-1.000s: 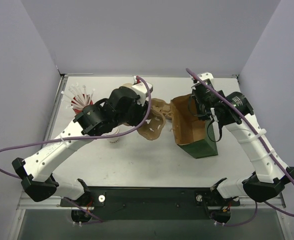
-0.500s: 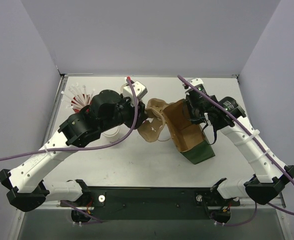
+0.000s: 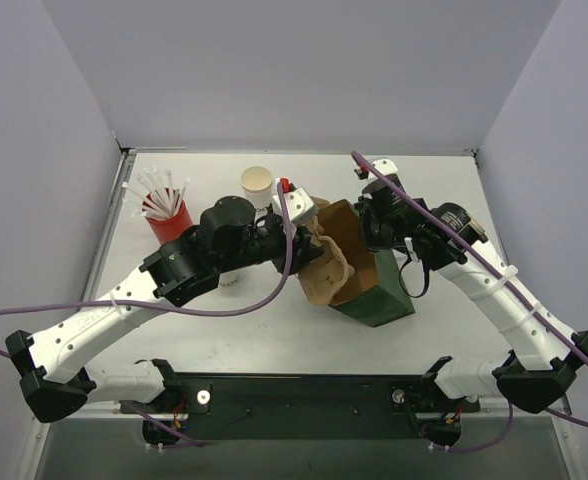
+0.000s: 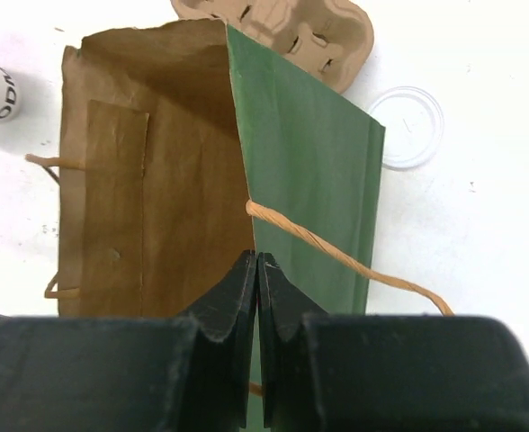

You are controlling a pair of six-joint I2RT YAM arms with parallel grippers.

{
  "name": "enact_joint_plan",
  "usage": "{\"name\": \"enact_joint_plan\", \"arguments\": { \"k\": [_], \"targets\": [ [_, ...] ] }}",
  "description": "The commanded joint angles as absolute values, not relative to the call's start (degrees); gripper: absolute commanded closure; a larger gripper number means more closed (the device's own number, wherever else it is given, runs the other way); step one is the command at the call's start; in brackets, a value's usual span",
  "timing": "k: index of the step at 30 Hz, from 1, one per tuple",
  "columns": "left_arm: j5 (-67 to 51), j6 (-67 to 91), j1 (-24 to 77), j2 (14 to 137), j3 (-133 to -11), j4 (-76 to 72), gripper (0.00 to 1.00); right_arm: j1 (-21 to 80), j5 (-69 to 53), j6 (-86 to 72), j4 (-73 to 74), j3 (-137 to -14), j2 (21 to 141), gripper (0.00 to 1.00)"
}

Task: Pack the takeout coffee

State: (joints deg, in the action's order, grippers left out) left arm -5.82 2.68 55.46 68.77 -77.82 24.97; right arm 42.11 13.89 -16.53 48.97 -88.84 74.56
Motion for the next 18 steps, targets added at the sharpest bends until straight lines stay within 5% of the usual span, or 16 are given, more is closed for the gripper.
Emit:
{"name": "enact_joint_plan", "arguments": {
  "k": [1,18],
  "targets": [
    [-8.26,-1.49,57.30,69.17,-77.17,16.79,0.52,42.45,12.57,-18.81,47.29,-88.33,71.81,1.00],
    [-12.05,-9.23,58.45,71.72,-77.08,20.04,0.54,46.31,9.57,-16.00,46.23,-88.68,70.58,1.00]
  ]
}}
